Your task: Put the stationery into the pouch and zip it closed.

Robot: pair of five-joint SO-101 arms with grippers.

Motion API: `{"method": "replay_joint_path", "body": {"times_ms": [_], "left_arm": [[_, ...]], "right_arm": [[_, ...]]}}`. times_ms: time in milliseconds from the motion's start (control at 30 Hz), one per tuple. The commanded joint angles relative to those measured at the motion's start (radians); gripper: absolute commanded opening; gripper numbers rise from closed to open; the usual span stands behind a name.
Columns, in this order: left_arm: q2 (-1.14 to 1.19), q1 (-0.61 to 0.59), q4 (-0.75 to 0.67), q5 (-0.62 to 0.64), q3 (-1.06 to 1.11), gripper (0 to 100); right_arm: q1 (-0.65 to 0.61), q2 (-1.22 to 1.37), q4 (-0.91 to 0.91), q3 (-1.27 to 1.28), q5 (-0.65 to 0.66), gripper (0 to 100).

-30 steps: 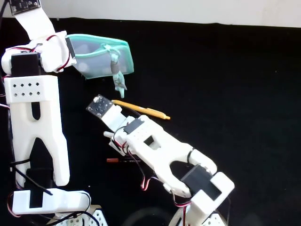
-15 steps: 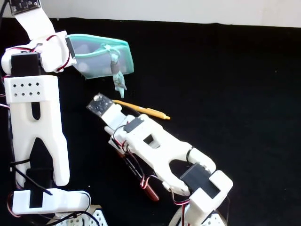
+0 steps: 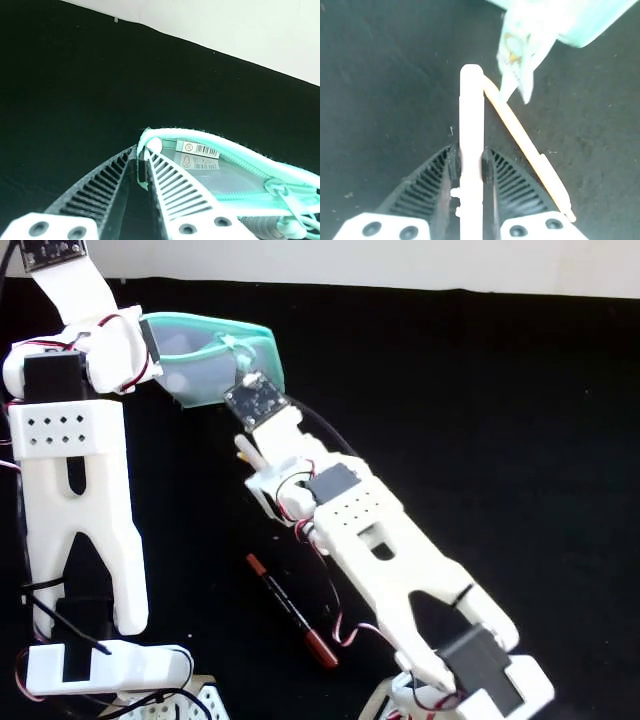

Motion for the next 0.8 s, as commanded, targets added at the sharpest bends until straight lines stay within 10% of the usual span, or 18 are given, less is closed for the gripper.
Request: {"method": "replay_joint_path", "body": {"times_ms": [0,767], "left_arm": [[0.045,0.015,0.018,-0.009,0.01,1],[0.045,0.042,0.017,-0.009,0.007,1]], "right_arm": [[0.018,-0.113,0.007,-0.087,-0.061,0.8],[-0.024,-0.004,0.174,-0.878,-0.241,0.7]]}}
